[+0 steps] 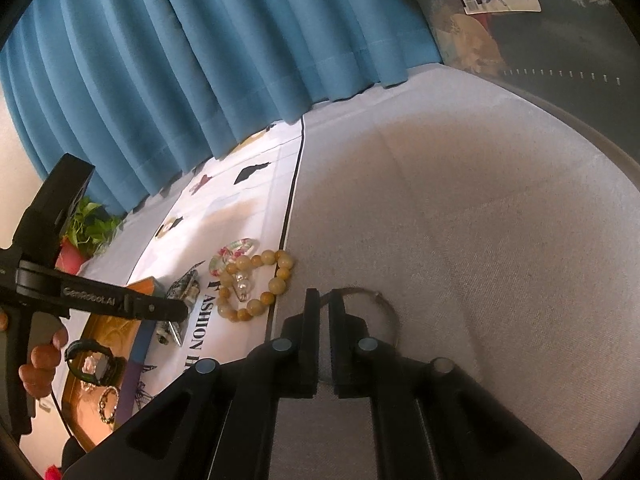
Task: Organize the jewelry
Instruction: 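Reach the right gripper to the thin silver bangle while left reaches into the pile, then grasp the silver bangle with the right gripper while left grasps a green-white beaded strand, then carry the bangle and beaded strand over the tray and open both grippers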
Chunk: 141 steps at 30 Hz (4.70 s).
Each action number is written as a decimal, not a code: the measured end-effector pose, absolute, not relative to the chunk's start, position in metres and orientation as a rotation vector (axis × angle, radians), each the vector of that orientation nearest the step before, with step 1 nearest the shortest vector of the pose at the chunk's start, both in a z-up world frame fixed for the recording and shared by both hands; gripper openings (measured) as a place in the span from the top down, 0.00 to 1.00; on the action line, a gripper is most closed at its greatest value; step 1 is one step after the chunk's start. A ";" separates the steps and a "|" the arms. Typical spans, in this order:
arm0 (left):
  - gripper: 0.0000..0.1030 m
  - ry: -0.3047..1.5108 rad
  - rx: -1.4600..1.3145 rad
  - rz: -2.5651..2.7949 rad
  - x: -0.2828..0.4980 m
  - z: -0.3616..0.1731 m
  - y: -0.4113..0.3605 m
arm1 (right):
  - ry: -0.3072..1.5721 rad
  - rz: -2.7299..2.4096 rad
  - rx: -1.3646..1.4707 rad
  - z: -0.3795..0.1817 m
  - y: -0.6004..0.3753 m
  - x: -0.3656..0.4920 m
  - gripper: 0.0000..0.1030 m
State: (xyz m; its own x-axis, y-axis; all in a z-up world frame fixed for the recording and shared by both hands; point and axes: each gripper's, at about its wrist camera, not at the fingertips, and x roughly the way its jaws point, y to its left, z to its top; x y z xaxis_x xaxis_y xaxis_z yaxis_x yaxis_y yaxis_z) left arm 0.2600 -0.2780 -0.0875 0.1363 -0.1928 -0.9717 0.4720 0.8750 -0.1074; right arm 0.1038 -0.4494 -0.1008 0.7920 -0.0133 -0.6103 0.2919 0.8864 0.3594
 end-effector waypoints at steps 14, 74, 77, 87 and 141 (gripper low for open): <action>0.93 1.216 0.216 -0.595 0.253 -0.033 -0.275 | 0.632 -0.180 0.469 -0.099 -0.452 0.102 0.93; 0.99 1.075 0.086 -0.562 0.212 0.018 -0.200 | 0.698 -0.339 0.371 -0.078 -0.449 0.085 0.39; 0.99 1.047 0.064 -0.533 0.200 0.033 -0.169 | 0.677 -0.370 0.347 -0.062 -0.439 0.066 0.39; 0.99 1.020 -0.013 -0.449 0.143 0.049 -0.047 | 0.760 -0.225 0.254 -0.046 -0.341 0.002 0.39; 0.05 1.046 -0.012 -0.236 0.114 -0.030 0.036 | 0.849 0.049 0.148 -0.049 -0.193 0.042 0.24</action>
State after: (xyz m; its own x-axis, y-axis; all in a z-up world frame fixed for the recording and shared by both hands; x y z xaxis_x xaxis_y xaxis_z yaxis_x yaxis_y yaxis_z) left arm 0.1143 0.0358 -0.0299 0.4779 -0.1994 -0.8555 0.1877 0.9746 -0.1224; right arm 0.0423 -0.1929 -0.0486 0.6603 0.1018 -0.7441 0.0161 0.9886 0.1495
